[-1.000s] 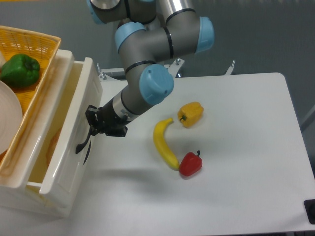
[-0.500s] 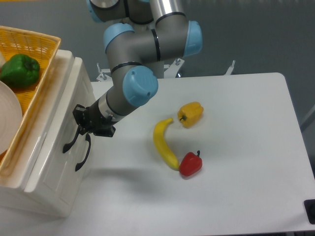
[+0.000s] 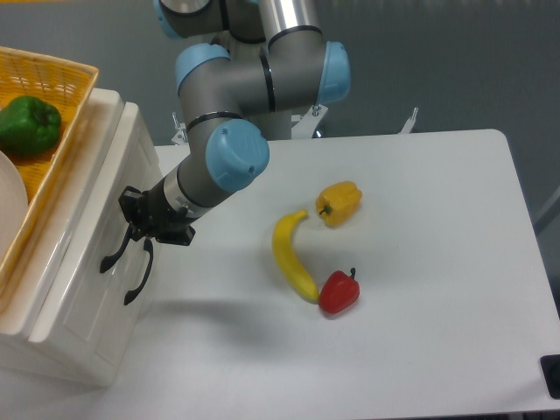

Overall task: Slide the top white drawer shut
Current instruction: 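Push the drawer front with the gripper, sliding the drawer into the unit, then press the gripper against the closed drawer front to seat it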

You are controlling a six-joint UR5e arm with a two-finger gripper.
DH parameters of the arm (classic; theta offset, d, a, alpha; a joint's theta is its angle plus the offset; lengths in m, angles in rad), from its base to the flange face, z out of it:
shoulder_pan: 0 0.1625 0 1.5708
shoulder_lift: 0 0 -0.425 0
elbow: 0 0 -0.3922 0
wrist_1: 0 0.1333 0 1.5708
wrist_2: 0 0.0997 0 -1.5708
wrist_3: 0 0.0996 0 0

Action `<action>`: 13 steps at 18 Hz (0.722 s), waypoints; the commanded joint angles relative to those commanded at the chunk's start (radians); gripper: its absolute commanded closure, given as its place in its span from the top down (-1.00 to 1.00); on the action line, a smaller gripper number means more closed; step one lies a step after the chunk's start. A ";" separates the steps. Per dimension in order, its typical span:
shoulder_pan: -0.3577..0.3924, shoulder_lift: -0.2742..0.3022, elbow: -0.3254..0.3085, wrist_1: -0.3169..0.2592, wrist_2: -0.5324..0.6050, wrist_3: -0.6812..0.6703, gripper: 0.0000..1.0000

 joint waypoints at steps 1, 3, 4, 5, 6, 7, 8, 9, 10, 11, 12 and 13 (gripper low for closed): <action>0.005 0.002 0.000 0.000 0.002 0.002 -1.00; 0.035 0.003 0.002 0.006 0.006 0.005 -0.87; 0.047 0.003 0.003 0.011 0.008 0.005 -0.84; 0.061 0.003 0.009 0.014 0.009 0.005 -0.81; 0.080 0.005 0.014 0.018 0.009 0.005 -0.78; 0.092 0.005 0.018 0.026 0.009 0.002 -0.77; 0.097 0.006 0.026 0.029 0.008 -0.005 -0.77; 0.097 0.006 0.038 0.028 0.005 -0.009 -0.76; 0.095 0.008 0.046 0.026 0.000 -0.015 -0.76; 0.091 0.008 0.046 0.026 -0.002 -0.027 -0.77; 0.084 0.009 0.045 0.026 -0.002 -0.037 -0.77; 0.072 0.011 0.045 0.026 -0.005 -0.043 -0.78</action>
